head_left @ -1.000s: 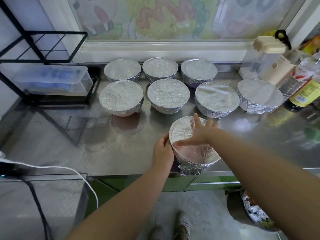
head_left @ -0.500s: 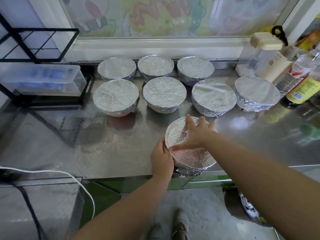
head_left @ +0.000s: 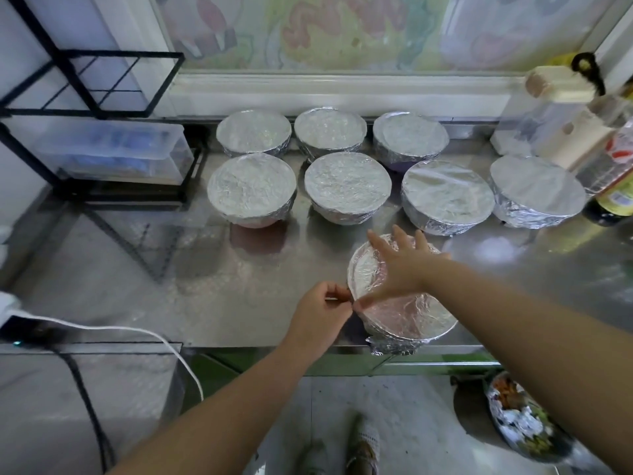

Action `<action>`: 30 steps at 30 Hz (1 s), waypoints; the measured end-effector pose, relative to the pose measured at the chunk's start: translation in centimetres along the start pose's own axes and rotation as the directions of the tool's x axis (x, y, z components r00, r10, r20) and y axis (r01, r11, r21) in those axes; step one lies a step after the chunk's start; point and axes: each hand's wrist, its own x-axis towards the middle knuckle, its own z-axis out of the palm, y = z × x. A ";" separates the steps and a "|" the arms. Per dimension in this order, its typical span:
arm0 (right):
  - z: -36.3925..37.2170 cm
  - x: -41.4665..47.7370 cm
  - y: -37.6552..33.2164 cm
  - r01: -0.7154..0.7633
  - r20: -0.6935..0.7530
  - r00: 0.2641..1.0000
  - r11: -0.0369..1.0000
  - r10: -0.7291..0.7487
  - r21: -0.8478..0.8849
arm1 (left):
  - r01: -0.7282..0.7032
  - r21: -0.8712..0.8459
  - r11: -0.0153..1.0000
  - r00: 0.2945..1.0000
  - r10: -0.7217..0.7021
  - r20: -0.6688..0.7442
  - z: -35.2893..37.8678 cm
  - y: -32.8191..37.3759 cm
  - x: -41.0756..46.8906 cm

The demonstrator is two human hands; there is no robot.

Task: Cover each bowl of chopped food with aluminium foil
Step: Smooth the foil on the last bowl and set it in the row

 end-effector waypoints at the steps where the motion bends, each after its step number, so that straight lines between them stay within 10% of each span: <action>1: 0.1 0.1 0.0 -0.007 -0.006 1.000 1.000 0.007 0.011 | -0.001 -0.003 1.000 1.000 0.001 0.009 0.0 0.0 -0.1; 11: 0.2 2.8 0.8 -0.183 -0.079 0.977 0.972 0.196 0.147 | 0.093 -0.303 0.948 0.995 -0.102 -0.012 0.7 1.0 2.3; 17: 0.5 3.6 0.6 -0.208 -0.053 0.974 0.964 0.219 0.166 | 0.255 -0.616 0.745 0.967 -0.208 0.149 1.4 1.1 3.0; 25: 0.5 3.9 0.8 -0.206 -0.028 0.977 0.968 0.212 0.143 | 0.278 -0.134 0.951 0.933 -0.234 0.275 0.9 -1.0 0.9; 30: 0.0 2.5 0.5 -0.214 -0.026 0.975 0.960 0.222 0.181 | 0.407 -0.361 0.839 0.877 -0.249 0.411 1.8 -2.2 0.1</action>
